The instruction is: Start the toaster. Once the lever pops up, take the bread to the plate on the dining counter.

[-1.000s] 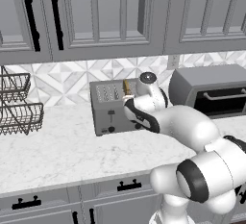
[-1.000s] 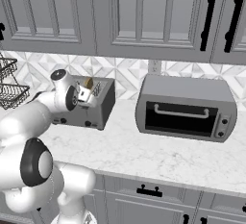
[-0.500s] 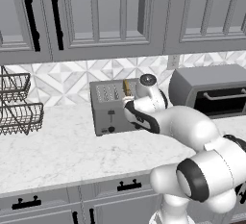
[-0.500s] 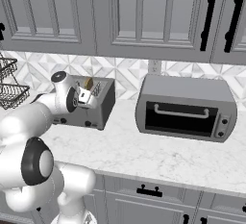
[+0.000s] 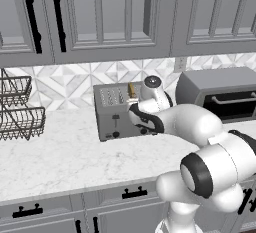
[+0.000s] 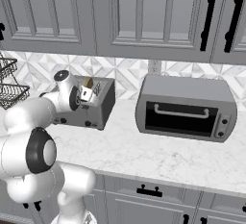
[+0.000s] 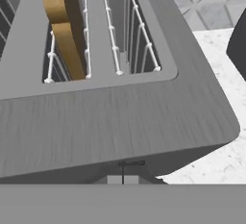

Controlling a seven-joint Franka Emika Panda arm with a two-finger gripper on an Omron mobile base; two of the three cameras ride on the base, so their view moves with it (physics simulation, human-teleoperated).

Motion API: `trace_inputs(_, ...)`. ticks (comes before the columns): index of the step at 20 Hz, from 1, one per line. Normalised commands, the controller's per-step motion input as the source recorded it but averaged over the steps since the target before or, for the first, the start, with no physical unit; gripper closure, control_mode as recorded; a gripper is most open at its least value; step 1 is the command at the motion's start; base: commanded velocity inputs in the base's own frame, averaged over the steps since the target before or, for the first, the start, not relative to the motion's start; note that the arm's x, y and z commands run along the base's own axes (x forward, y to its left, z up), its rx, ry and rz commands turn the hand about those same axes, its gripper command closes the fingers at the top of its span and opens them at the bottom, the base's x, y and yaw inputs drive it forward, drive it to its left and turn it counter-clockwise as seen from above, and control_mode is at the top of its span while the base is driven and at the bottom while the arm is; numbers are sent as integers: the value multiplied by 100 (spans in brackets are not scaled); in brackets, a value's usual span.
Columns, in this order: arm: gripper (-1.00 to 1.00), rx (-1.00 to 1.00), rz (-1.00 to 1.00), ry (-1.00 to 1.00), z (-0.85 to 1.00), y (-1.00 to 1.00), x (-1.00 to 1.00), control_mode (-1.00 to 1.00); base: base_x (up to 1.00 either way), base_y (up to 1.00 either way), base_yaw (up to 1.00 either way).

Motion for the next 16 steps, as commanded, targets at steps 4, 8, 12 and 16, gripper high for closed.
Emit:
trace_inputs(4,100,0,0,0,-19,0,2,-100,0,0,0)
trace_inputs(8,100,0,0,0,-28,0,0,-100,0,0,0)
trace_inputs(12,100,0,0,0,-29,0,1,-100,0,0,0)
trace_inputs(16,100,0,0,0,-37,0,0,-100,0,0,0)
